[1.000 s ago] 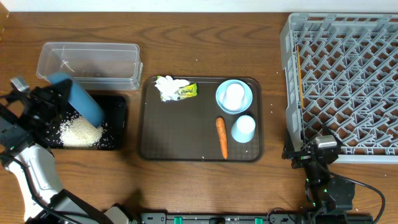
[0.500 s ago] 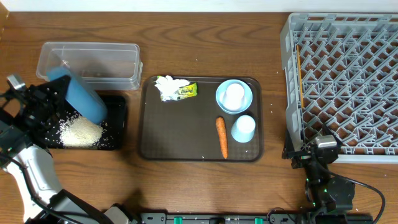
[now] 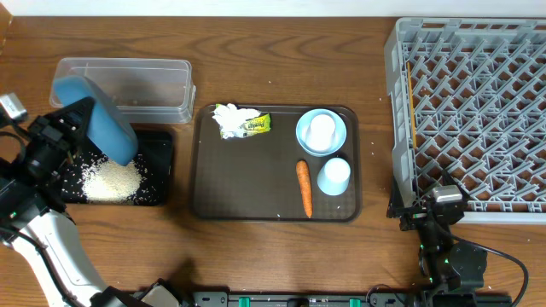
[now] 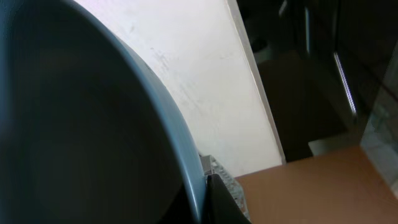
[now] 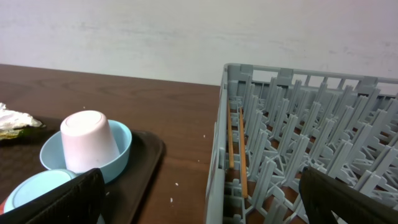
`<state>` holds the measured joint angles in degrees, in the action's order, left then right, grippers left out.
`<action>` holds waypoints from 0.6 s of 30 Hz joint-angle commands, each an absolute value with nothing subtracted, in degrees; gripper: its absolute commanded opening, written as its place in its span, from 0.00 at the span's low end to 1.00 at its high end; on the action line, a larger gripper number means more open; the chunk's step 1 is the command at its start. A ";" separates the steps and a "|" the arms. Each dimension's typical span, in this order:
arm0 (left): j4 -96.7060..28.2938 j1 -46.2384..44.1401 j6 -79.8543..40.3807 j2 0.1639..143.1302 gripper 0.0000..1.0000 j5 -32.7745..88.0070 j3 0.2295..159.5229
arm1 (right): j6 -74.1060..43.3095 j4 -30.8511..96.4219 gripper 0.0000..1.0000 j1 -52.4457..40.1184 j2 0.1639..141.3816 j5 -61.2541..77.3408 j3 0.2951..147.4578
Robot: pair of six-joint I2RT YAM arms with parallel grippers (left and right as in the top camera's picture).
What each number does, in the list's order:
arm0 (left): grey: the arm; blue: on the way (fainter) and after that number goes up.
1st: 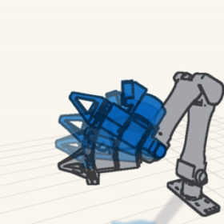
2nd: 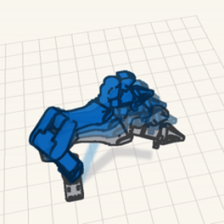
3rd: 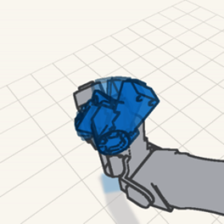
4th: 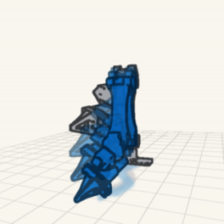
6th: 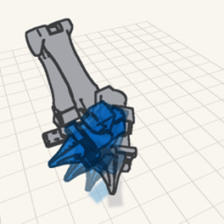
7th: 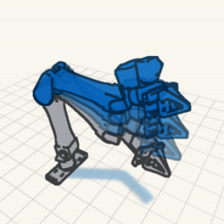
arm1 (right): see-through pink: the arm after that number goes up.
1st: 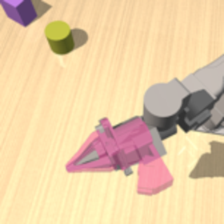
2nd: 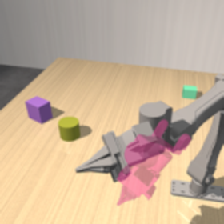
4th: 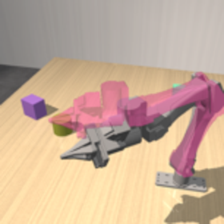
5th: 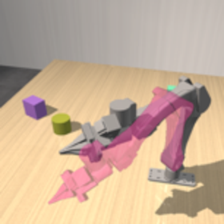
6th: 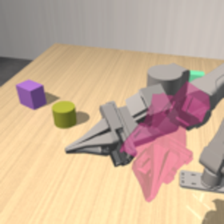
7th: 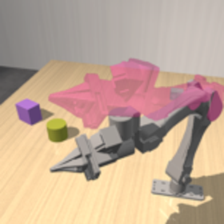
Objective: Sort waste into correct bins and load items into the dishwasher rack
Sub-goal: 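Tilt the blue plate to pour rice onto the black tray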
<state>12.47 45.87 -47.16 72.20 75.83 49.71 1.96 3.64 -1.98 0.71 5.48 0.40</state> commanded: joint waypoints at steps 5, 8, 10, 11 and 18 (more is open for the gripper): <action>10.24 43.92 -41.28 70.35 0.06 76.71 50.81 | 1.80 3.86 0.99 -1.41 0.49 4.93 0.32; 6.13 44.66 -36.86 69.60 0.06 74.11 50.81 | 1.80 3.86 0.99 -1.41 0.49 4.93 0.32; 2.17 44.99 -40.29 69.58 0.06 76.12 50.83 | 1.80 3.86 0.99 -1.41 0.49 4.93 0.32; 2.72 44.95 -41.67 69.45 0.06 80.07 50.83 | 1.80 3.86 0.99 -1.41 0.49 4.93 0.32; 5.17 39.35 -39.27 65.67 0.06 79.13 50.87 | 1.80 3.86 0.99 -1.41 0.49 4.95 0.32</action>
